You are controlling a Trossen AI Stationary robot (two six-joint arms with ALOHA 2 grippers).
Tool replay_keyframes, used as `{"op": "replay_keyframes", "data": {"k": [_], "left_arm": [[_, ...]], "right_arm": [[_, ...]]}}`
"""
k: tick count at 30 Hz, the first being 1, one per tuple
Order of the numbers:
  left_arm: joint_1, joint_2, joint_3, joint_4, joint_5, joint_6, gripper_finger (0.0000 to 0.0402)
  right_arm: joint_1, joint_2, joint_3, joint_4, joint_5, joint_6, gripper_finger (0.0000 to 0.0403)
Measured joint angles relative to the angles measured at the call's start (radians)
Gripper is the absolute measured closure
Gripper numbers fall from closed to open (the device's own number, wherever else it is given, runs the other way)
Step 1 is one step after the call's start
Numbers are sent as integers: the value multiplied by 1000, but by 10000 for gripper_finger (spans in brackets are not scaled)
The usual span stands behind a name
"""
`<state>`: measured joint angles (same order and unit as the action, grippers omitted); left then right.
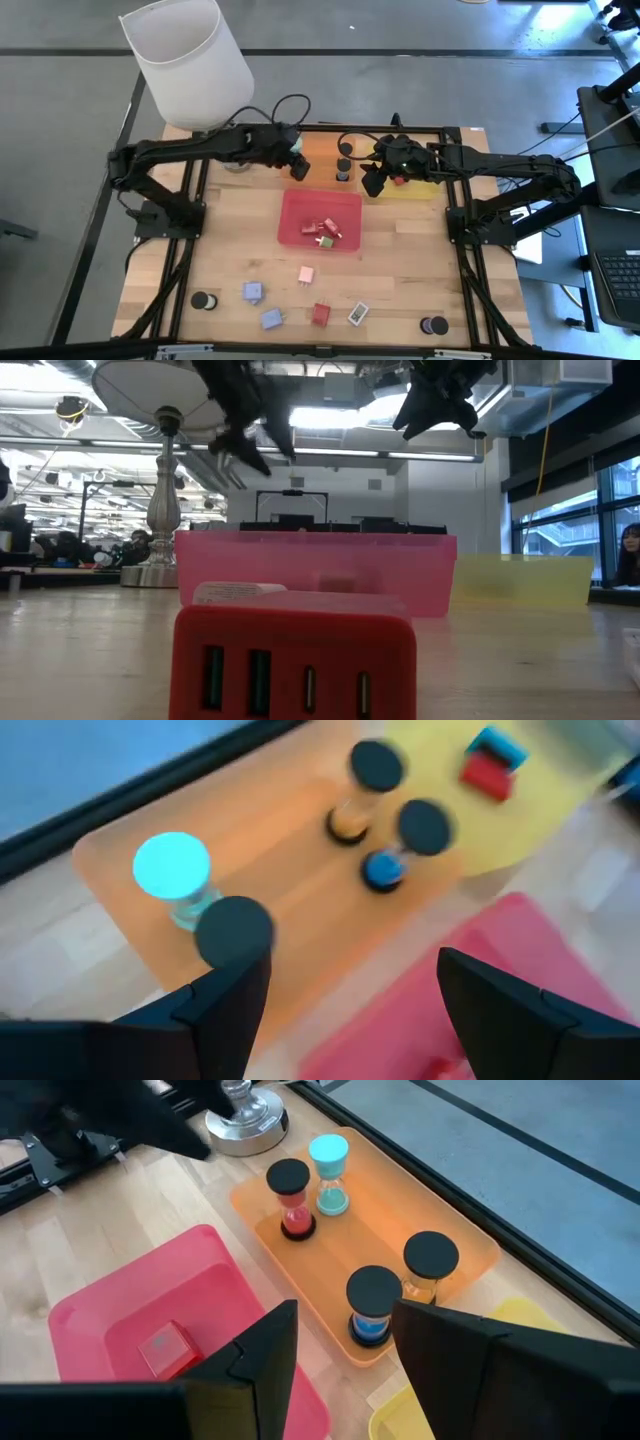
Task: Pick & Place Office items
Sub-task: Put the top light blue charger adapter into the red bin
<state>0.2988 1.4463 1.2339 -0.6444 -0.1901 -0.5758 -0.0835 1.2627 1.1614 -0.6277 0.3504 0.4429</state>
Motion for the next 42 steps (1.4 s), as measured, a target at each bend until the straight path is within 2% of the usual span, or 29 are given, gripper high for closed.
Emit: {"op": "replay_keyframes", "data": {"k": [3, 8, 15, 21, 25, 28, 37, 42], "left_arm": [[-109, -57, 0, -5, -42, -32, 119], [-307, -113, 0, -44, -28, -70, 119], [-590, -114, 0, -57, 73, -264, 119], [-764, -102, 0, -62, 27, -275, 119], [-840, -81, 0, -63, -82, -275, 119], [-878, -54, 0, -61, -123, -250, 119], [-954, 62, 0, -57, -80, -52, 119], [-984, 104, 0, -68, -80, -33, 119]], "right_arm": [[0, 0, 0, 0, 0, 0, 236], [0, 0, 0, 0, 0, 0, 236], [0, 0, 0, 0, -1, 0, 236], [0, 0, 0, 0, -2, 0, 236], [0, 0, 0, 0, -2, 0, 236], [0, 0, 0, 0, -2, 0, 236], [0, 0, 0, 0, -2, 0, 236], [0, 0, 0, 0, -2, 0, 236]]}}
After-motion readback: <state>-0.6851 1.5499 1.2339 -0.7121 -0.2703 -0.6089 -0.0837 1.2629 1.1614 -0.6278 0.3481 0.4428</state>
